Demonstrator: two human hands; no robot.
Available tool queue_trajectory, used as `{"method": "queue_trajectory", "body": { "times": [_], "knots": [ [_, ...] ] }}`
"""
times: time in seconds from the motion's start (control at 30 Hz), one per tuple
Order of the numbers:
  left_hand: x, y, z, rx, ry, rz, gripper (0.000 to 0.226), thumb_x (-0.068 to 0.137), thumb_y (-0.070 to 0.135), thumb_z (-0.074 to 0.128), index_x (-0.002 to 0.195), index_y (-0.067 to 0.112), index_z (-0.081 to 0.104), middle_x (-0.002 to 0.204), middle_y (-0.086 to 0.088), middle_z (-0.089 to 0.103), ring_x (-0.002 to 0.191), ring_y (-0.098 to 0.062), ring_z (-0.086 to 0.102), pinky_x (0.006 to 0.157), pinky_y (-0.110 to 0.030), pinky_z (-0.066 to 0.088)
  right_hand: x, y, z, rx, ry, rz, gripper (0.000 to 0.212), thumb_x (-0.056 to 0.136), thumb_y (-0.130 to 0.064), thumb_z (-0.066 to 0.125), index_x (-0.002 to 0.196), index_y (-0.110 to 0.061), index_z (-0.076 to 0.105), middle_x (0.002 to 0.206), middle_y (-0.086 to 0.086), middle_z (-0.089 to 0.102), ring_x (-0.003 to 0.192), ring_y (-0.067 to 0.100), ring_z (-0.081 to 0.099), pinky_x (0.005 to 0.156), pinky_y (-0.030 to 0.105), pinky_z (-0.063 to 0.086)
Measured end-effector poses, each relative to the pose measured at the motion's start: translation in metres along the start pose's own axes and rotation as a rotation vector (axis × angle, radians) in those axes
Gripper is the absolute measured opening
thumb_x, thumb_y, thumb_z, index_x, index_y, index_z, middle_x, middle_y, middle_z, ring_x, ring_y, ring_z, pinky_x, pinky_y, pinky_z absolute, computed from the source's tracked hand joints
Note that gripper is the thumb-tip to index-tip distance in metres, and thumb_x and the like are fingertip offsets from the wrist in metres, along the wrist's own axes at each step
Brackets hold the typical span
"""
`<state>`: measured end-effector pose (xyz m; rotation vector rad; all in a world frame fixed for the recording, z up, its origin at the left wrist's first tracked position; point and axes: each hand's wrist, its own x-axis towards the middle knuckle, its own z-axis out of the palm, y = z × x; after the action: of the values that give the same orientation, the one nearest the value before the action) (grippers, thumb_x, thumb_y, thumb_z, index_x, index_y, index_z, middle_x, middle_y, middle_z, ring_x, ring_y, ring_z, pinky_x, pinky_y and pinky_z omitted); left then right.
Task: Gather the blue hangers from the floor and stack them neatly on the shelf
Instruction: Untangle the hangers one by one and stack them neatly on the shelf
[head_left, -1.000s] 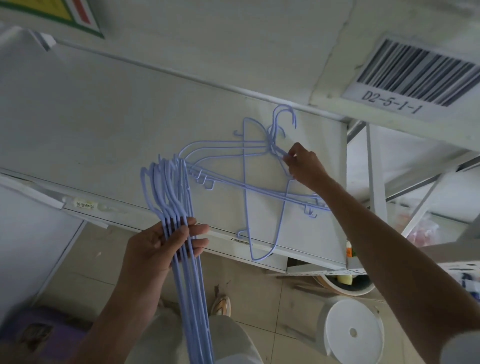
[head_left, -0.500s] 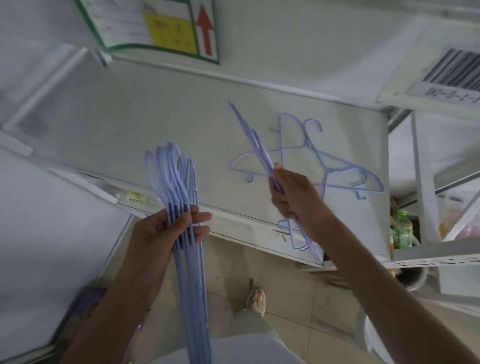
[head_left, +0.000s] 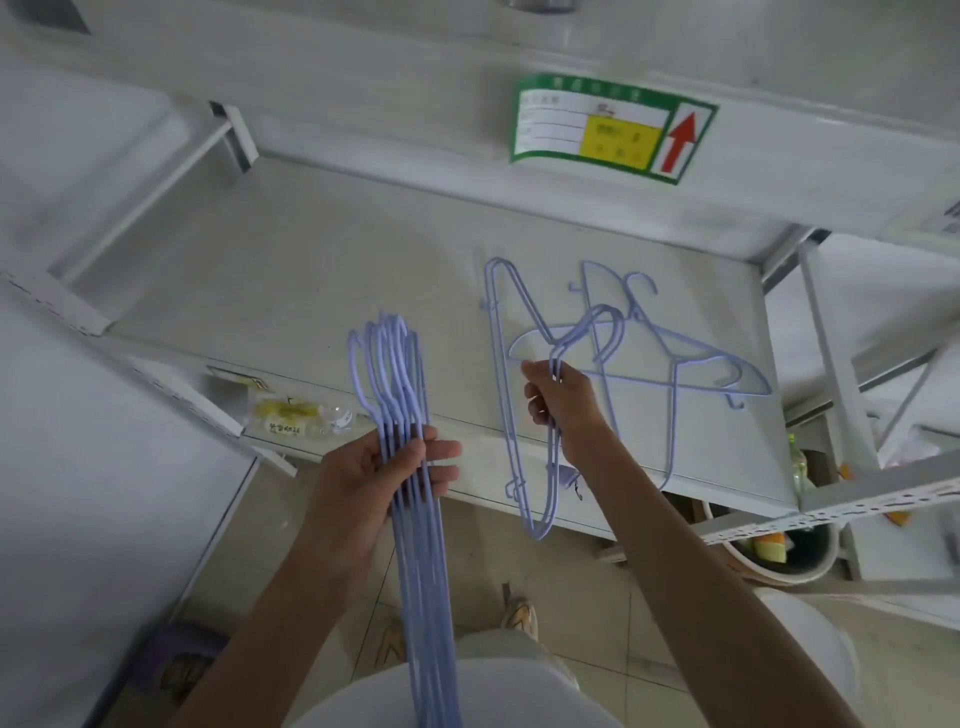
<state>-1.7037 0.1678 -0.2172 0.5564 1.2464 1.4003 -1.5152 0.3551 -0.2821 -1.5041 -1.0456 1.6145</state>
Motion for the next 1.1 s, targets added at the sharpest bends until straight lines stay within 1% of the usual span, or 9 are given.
{"method": "queue_trajectory", "body": {
  "times": [0.27,0.43,0.6,0.67,0.77,0.87,0.93,1.0,1.1],
  "knots": [
    [0.003,0.021,-0.032,0.065,-0.115,0.005,0.033,0.092,0.023,0.063,0.115,-0.001,0.070,0.104,-0.014,0.080,0.093,-0.030,0.079,0.076,-0.032,0.064,-0.050,-0.017,0.007,-0.121,0.082,-0.169,0.023,0.097,-0.037,0.067,0.102,-0.015,0.061,0.055,-0.005,0.036,0.046,0.012,0.027,0.042,0.021,0.021],
    [0.020,0.040,-0.049,0.080,-0.178,0.030,0.036,0.088,0.028,0.065,0.114,0.003,0.070,0.105,-0.013,0.080,0.095,-0.030,0.079,0.077,-0.031,0.064,-0.096,-0.041,-0.017,-0.452,0.138,-0.200,0.045,0.091,-0.046,0.074,0.075,-0.007,0.059,0.059,0.002,0.060,0.050,0.015,0.055,0.055,0.032,0.044],
    [0.033,0.046,-0.057,0.040,-0.231,0.053,0.031,0.091,0.025,0.065,0.114,0.005,0.071,0.106,-0.012,0.080,0.097,-0.028,0.079,0.080,-0.029,0.063,-0.144,-0.058,-0.028,-0.904,0.574,-0.181,0.080,0.076,-0.092,0.046,0.050,-0.017,0.040,0.047,-0.003,0.047,0.052,0.023,0.054,0.052,0.032,0.034],
    [0.032,0.043,-0.055,0.042,-0.242,0.040,0.033,0.092,0.025,0.065,0.116,0.004,0.070,0.108,-0.013,0.080,0.098,-0.029,0.078,0.080,-0.028,0.063,-0.154,-0.059,-0.028,-0.959,0.732,-0.233,0.087,0.087,-0.089,0.029,0.048,-0.013,0.044,0.047,0.003,0.050,0.051,0.024,0.053,0.056,0.033,0.037],
    [0.025,0.039,-0.049,0.080,-0.248,0.049,0.034,0.093,0.025,0.065,0.117,0.002,0.069,0.108,-0.014,0.080,0.098,-0.032,0.078,0.079,-0.029,0.063,-0.160,-0.057,-0.034,-1.115,0.802,-0.452,0.081,0.105,-0.059,0.034,0.044,-0.008,0.041,0.038,0.003,0.042,0.044,0.021,0.042,0.085,0.038,0.039],
    [0.012,0.044,-0.050,0.101,-0.215,0.064,0.034,0.092,0.026,0.064,0.115,0.001,0.070,0.107,-0.015,0.080,0.097,-0.032,0.078,0.078,-0.030,0.063,-0.156,-0.058,-0.046,-1.216,0.662,-0.662,0.065,0.106,-0.037,0.041,0.049,-0.006,0.041,0.043,0.004,0.040,0.050,0.032,0.044,0.083,0.040,0.040],
    [0.001,0.048,-0.056,0.103,-0.180,0.072,0.027,0.093,0.026,0.064,0.109,0.007,0.075,0.106,-0.016,0.080,0.097,-0.033,0.078,0.078,-0.030,0.063,-0.149,-0.060,-0.058,-1.282,0.503,-0.652,0.062,0.105,-0.047,0.033,0.062,-0.008,0.057,0.063,0.008,0.057,0.073,0.036,0.059,0.084,0.042,0.042],
    [-0.011,0.051,-0.061,0.102,-0.151,0.093,0.020,0.094,0.023,0.064,0.104,0.013,0.078,0.106,-0.017,0.079,0.096,-0.032,0.078,0.078,-0.030,0.063,-0.141,-0.062,-0.067,-1.256,0.298,-0.611,0.065,0.107,-0.057,0.027,0.083,-0.018,0.073,0.091,0.004,0.068,0.098,0.028,0.062,0.094,0.046,0.042],
    [-0.029,0.052,-0.060,0.146,-0.109,0.140,0.020,0.093,0.020,0.063,0.103,0.015,0.080,0.105,-0.018,0.079,0.092,-0.031,0.079,0.075,-0.030,0.064,-0.134,-0.063,-0.078,-0.904,-0.008,-0.635,0.044,0.109,-0.045,0.039,0.099,-0.028,0.078,0.101,-0.010,0.068,0.093,0.006,0.062,0.087,0.039,0.044]
  ]
}}
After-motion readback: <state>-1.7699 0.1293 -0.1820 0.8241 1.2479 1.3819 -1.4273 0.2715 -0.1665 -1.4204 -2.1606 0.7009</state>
